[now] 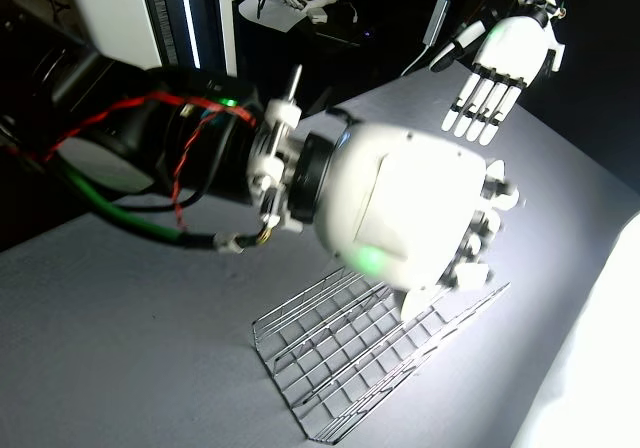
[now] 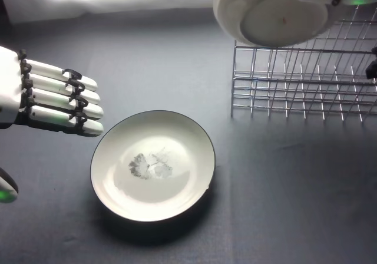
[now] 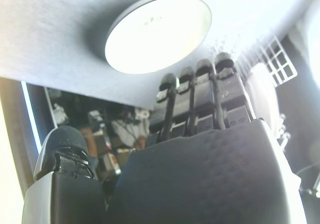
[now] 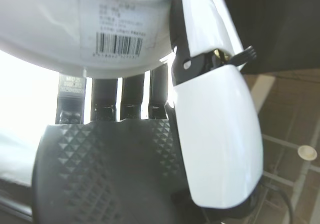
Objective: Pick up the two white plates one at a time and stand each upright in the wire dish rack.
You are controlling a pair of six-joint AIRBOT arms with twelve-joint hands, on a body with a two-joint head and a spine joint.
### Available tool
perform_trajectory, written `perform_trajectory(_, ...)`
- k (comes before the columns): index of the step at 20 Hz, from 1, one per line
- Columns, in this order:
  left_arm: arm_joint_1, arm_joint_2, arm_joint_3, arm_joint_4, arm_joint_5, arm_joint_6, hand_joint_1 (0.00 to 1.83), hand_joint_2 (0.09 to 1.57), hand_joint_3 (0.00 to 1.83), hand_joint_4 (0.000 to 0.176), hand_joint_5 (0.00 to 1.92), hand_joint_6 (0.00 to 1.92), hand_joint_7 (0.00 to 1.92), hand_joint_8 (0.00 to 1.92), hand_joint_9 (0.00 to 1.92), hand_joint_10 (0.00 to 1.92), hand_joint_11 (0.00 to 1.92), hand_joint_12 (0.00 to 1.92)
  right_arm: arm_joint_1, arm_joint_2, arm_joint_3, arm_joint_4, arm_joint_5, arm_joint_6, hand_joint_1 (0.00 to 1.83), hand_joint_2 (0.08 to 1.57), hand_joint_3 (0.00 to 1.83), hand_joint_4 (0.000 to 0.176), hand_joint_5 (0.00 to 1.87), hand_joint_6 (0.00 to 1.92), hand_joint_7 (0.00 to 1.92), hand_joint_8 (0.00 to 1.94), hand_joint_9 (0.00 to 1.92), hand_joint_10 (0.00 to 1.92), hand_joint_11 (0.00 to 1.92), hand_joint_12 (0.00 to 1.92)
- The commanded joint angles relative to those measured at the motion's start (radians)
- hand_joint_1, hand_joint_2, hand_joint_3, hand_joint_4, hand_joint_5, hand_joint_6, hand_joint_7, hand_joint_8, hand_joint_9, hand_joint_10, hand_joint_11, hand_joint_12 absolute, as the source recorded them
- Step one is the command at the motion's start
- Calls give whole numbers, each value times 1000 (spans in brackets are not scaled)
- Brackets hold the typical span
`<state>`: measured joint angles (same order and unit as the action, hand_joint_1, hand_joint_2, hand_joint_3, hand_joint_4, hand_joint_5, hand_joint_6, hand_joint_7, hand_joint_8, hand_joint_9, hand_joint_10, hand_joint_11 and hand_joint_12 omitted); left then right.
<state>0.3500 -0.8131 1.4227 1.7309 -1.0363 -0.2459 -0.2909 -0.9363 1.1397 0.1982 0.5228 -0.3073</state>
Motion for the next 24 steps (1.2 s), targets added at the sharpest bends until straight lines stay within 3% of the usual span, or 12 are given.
perform_trajectory(1, -11, 0, 0, -76, -20, -5, 0, 1098, 2, 0, 63, 4, 29, 3, 0, 0, 0, 0, 6, 8, 13, 10, 150, 17, 1194, 1155, 0, 19, 865, 1153, 968, 1029, 1072, 526, 681, 1408)
perform_trajectory(7, 11, -26, -2, -123, -9, -9, 0, 1101, 3, 0, 64, 2, 27, 2, 0, 0, 0, 0, -69, 8, 78, -20, 183, 15, 1192, 1159, 2, 20, 858, 1165, 952, 1054, 1075, 512, 689, 1392)
perform_trajectory(11, 52, -51, -5, -124, 16, -56, 0, 1089, 0, 0, 49, 0, 17, 0, 0, 0, 0, 0, -126, 7, 108, -47, 204, 7, 1198, 1150, 0, 22, 880, 1142, 973, 1010, 1084, 503, 690, 1370)
perform_trajectory(17, 137, -76, -26, -168, 79, -17, 0, 1092, 0, 0, 60, 5, 26, 4, 0, 0, 0, 0, -186, 6, 125, -99, 224, -4, 1195, 1157, 1, 16, 855, 1177, 967, 1021, 1088, 481, 698, 1340)
perform_trajectory(19, 151, -83, -30, -173, 98, -4, 0, 1093, 0, 0, 55, 1, 27, 3, 0, 0, 0, 0, -188, 6, 125, -113, 224, -4, 1206, 1135, 0, 24, 913, 1105, 995, 958, 1107, 439, 723, 1303)
perform_trajectory(22, 172, -97, -35, -173, 130, 9, 0, 1093, 0, 0, 60, 3, 33, 5, 0, 0, 0, 0, -187, 6, 125, -113, 224, -4, 1176, 1192, 0, 29, 811, 1254, 860, 1172, 910, 249, 559, 1250)
perform_trajectory(23, 179, -100, -39, -173, 140, 13, 0, 1084, 0, 0, 56, 1, 26, 1, 0, 0, 0, 0, -187, 6, 125, -113, 224, -4, 1133, 1193, 0, 0, 817, 1221, 799, 585, 850, 183, 478, 1235)
perform_trajectory(24, 185, -103, -41, -173, 147, 15, 0, 1082, 0, 0, 61, 3, 28, 2, 0, 0, 0, 0, -187, 6, 125, -113, 225, -4, 1120, 1196, 2, 0, 807, 1233, 838, 258, 822, 122, 425, 1210)
